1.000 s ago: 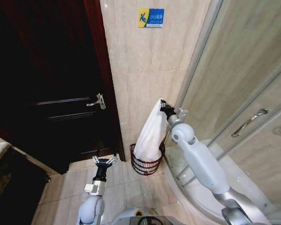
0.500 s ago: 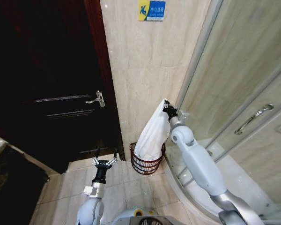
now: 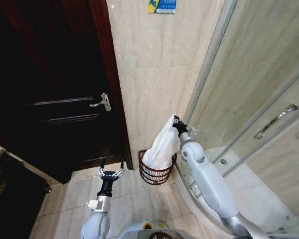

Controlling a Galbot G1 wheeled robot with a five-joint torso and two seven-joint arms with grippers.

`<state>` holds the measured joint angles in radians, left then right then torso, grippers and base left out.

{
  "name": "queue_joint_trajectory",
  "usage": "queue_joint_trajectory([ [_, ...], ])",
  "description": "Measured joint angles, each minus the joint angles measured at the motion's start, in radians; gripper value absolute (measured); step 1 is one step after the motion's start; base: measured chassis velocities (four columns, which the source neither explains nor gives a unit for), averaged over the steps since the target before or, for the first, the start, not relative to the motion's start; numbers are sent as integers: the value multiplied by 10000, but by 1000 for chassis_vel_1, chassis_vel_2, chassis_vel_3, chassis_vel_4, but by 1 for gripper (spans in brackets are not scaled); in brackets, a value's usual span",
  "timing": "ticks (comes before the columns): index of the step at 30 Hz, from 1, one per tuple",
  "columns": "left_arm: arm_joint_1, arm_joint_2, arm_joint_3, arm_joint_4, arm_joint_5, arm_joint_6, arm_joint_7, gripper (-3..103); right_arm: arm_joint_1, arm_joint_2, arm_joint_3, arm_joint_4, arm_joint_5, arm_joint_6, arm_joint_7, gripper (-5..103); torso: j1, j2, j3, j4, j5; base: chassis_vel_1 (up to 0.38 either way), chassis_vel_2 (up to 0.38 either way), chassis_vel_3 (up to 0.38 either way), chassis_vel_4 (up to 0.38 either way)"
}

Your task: Discard the used towel into the hamper.

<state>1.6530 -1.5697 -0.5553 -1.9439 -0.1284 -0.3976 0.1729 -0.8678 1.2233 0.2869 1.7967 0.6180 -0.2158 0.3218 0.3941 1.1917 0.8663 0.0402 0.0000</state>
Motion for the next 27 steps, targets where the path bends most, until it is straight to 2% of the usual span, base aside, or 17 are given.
queue_joint_trajectory([
  [13,25,-62,70,-53,57,-30,19,100,-471,-22,504,-186,-186,141,-352,1,-273,-596,-322,1,1,0,0,0,0],
  [21,-5,39,11,-23,-47,-76,26,100,-518,-418,938,263,-329,-208,163,1,-507,-1094,-591,0,-1,0,0,0,0],
  [23,-11,44,9,-12,-89,-78,26,100,-540,-446,940,236,-301,-214,41,1,-537,-1158,-624,0,-1,0,0,0,0],
  [26,-91,61,9,138,-145,-104,33,100,-673,-362,943,-55,-343,-15,-842,1,-630,-1342,-713,0,0,0,0,0,0],
  [27,-91,61,9,138,-145,-104,33,100,-673,-362,943,-55,-343,-15,-842,1,-630,-1342,-713,0,0,0,0,0,0],
])
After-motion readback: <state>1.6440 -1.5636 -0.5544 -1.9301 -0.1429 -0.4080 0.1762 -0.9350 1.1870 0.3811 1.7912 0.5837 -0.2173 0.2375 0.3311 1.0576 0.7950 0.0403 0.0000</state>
